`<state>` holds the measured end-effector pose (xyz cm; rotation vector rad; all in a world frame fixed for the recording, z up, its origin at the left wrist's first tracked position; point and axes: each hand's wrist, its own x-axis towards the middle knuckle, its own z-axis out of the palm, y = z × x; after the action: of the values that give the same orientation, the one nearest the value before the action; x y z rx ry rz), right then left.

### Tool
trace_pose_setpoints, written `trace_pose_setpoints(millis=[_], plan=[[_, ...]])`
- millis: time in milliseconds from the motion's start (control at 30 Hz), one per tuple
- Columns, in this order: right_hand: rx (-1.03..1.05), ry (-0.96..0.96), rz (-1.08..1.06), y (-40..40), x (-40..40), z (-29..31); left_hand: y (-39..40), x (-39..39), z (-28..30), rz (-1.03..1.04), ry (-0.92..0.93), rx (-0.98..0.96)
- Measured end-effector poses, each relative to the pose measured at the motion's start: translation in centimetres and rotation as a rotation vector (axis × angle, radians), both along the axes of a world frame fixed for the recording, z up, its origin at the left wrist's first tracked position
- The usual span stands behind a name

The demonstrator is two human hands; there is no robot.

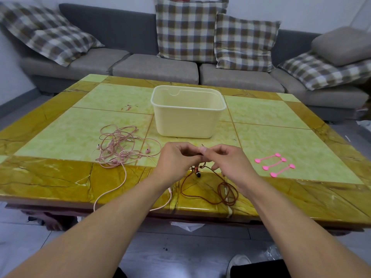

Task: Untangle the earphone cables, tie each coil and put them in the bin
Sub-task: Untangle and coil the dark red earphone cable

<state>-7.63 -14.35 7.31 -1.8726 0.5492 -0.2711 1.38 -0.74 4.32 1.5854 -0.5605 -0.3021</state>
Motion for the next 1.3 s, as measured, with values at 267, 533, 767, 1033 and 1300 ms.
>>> trace_pose_setpoints(millis=[267, 533, 767, 1033, 1300], plan=[[0.183, -0.103, -0.185, -1.2, 0.8, -0.5, 0.1, 0.6, 0.0, 0.131, 0.133, -0.086], [0.203, -0.152, 0.031, -1.1, 0.9, -0.2, 0.1, 1.3, -0.5, -0.068, 0.018, 0.151], [0.168, -0.167, 0.081, -1.3, 1.1, -0.3, -0.4, 0.8, -0.5, -0.069, 0.031, 0.037], [0.045, -0.058, 0.068, -2.7, 0.5, 0.0, 0.2, 1.8, 0.1, 0.143, 0.107, -0.125], [0.12, -0.238, -0.158, -3.3, 0.7, 0.0, 1.2, 2.4, 0.5, 0.187, 0.014, 0.04]])
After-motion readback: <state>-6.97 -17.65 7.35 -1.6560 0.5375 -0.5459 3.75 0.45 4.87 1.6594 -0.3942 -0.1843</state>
